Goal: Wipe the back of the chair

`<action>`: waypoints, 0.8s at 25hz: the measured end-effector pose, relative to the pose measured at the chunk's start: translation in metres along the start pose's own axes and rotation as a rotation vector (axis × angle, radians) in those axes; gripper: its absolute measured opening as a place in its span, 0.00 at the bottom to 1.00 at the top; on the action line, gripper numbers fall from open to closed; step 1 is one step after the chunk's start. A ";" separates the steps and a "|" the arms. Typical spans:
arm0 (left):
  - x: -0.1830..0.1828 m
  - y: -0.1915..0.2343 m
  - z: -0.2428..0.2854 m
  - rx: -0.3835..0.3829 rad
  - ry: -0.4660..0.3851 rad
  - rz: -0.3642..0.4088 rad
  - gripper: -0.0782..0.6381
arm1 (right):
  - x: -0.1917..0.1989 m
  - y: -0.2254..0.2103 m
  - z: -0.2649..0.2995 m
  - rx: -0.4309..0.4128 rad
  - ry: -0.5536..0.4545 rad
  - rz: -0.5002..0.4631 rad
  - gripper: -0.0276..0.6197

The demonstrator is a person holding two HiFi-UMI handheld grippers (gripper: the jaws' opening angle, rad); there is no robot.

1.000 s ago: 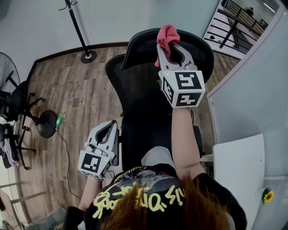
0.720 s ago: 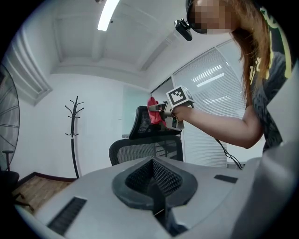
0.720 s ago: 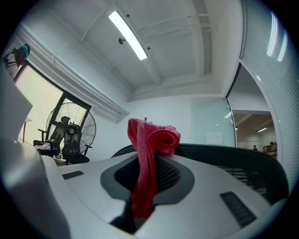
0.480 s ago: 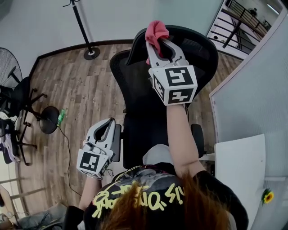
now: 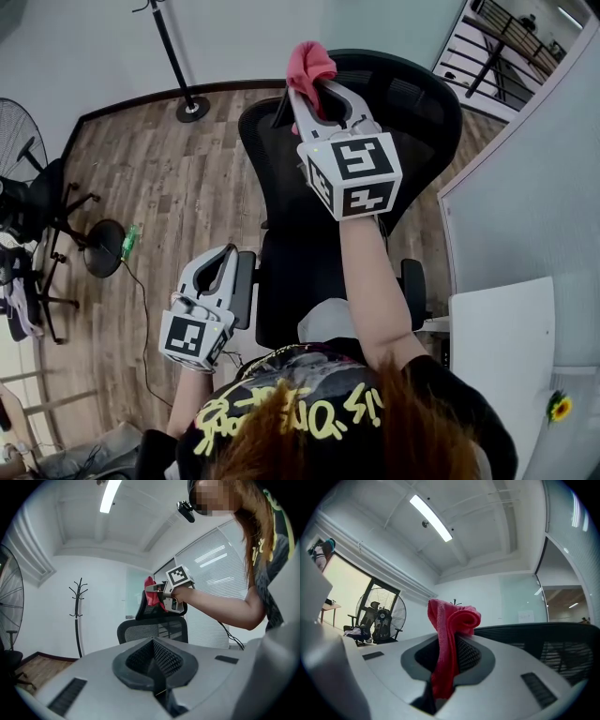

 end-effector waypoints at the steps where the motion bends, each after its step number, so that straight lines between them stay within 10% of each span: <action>1: 0.000 0.000 0.000 0.002 -0.002 0.000 0.10 | 0.000 0.003 0.000 -0.018 0.000 0.009 0.14; 11: -0.002 -0.007 0.001 0.019 -0.018 0.000 0.10 | 0.013 0.002 -0.046 -0.036 -0.021 0.038 0.14; 20: -0.006 -0.014 0.012 0.055 -0.021 0.009 0.10 | 0.014 -0.063 -0.133 0.192 -0.061 -0.003 0.14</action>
Point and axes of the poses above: the fingertips, and each gripper's own axes: z forward along the fingers, y to its left, x out of its underside, the point moved 7 cm from there along -z, backward along the fingers, and after that the axes turned 3 degrees about z, right-handed, at the moved point
